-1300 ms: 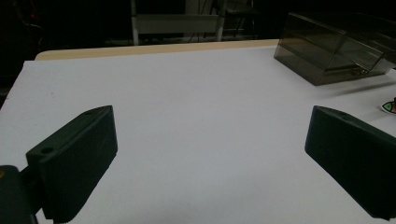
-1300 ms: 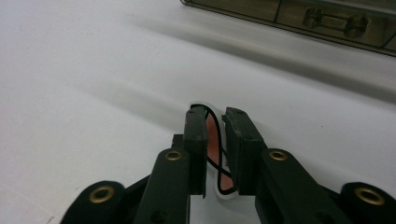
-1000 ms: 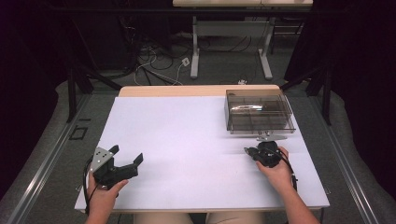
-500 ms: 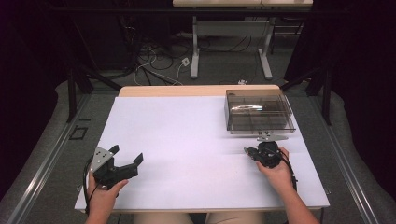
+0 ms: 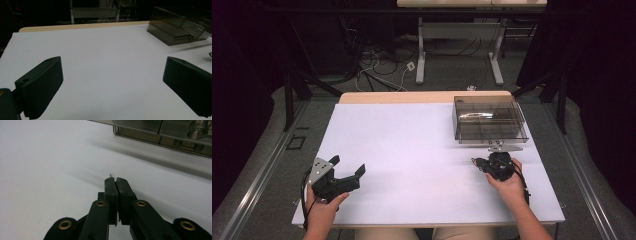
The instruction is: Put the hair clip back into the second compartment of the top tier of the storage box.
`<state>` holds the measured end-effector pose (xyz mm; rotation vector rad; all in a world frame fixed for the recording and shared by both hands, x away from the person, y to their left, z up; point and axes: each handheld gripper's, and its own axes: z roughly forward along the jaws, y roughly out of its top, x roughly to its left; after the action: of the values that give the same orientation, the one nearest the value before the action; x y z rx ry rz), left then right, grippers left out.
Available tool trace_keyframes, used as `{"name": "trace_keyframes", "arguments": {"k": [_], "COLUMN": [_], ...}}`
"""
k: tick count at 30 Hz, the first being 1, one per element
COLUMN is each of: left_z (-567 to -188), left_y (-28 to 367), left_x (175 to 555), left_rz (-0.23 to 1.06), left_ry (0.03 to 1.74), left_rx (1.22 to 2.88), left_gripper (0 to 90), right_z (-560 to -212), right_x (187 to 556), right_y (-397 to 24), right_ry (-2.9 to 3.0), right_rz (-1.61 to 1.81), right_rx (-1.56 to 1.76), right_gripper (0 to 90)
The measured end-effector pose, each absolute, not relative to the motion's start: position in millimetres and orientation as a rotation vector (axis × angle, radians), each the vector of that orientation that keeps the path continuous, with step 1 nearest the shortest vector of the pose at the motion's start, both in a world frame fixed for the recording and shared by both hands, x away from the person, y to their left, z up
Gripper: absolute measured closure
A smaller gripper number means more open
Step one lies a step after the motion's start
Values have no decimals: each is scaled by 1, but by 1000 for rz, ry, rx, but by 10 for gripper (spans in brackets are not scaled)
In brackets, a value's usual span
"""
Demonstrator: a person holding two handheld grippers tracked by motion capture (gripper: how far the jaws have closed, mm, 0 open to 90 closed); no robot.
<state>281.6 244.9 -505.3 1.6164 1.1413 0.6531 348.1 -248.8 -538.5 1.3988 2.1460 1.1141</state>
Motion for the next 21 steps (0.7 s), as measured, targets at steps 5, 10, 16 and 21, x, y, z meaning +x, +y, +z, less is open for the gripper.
{"name": "trace_keyframes", "arguments": {"k": [5, 10, 16, 21], "left_z": [-505, -505, -505, -505], "left_y": [245, 245, 245, 245], "left_x": [282, 282, 282, 282], "left_rz": [652, 652, 652, 652], "left_ry": [1140, 1140, 1141, 1141], "left_rx": [1618, 1618, 1616, 1615], "left_gripper": [29, 30, 30, 30], "right_z": [-536, -533, -529, -527], "right_x": [345, 341, 337, 335], "right_y": [-248, -247, -245, -243], "right_ry": [2138, 2142, 2142, 2141], "right_rz": [1148, 1163, 1186, 1195], "right_rx": [1398, 1388, 1373, 1357], "right_gripper": [879, 879, 880, 879]}}
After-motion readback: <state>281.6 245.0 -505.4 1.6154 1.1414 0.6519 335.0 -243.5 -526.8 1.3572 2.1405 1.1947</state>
